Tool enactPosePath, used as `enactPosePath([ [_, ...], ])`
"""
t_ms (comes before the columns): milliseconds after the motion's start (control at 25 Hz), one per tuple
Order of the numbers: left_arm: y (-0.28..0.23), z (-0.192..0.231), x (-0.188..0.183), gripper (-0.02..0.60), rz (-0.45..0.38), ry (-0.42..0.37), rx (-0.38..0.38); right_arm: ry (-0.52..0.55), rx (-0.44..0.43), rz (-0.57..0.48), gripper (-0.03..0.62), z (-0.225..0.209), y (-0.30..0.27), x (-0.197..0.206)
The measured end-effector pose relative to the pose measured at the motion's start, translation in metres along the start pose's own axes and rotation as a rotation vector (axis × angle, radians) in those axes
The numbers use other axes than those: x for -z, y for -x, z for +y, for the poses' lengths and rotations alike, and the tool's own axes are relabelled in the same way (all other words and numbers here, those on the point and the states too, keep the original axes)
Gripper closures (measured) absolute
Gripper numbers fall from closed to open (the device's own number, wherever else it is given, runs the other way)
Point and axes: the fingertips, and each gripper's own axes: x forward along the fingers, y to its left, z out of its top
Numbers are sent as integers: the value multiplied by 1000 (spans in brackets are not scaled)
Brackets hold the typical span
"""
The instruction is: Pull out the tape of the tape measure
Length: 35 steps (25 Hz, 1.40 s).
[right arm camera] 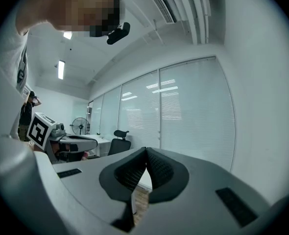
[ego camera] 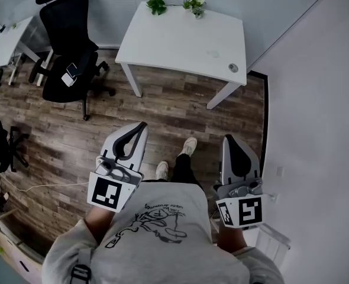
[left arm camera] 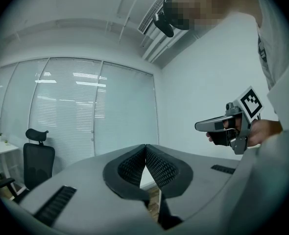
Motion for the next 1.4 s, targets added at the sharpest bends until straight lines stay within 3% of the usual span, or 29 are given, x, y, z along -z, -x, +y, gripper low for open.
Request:
enactPosePath([
  [760, -171, 29, -8, 561, 1, -4, -39, -11, -21, 7, 585, -140, -116, -6],
  [1400, -308, 14, -21, 561, -1, -39, -47, 13, -44, -7, 585, -265, -170, -25],
])
